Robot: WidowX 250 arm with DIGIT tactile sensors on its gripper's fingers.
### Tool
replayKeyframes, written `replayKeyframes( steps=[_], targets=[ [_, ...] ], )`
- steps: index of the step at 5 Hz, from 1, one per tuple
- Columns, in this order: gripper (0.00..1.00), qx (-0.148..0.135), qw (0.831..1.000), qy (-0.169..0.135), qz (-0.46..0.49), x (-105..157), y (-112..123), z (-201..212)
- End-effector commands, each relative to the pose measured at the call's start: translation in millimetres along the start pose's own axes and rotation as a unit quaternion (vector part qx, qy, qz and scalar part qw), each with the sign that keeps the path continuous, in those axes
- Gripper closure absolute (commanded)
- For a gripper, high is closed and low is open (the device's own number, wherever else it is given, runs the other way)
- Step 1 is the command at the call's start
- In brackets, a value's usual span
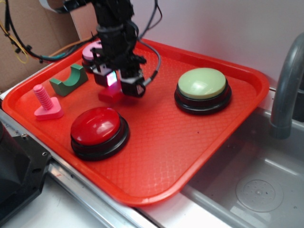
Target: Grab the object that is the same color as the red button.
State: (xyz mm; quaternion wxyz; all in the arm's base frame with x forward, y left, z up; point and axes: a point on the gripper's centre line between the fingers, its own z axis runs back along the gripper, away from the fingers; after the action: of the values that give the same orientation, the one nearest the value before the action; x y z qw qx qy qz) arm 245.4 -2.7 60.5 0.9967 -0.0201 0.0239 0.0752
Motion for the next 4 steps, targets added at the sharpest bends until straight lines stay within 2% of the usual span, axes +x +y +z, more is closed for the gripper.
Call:
replayKeyframes(
  steps=[1, 2, 3, 4],
  targets=[
    [1.0, -0.024, 0.997, -0.047, -0.055, -25.6, 8.7, 113.9],
    [1.0, -0.021, 0.996, -0.062, -0.059, -29.8, 0.5, 134.5],
    [1.0, 0.029, 0.994, -0.085, -0.063, -35.3, -13.7, 145.1],
    [1.0, 0.033, 0.994, -0.088, -0.063, -37.4, -17.9, 142.8]
  ],
)
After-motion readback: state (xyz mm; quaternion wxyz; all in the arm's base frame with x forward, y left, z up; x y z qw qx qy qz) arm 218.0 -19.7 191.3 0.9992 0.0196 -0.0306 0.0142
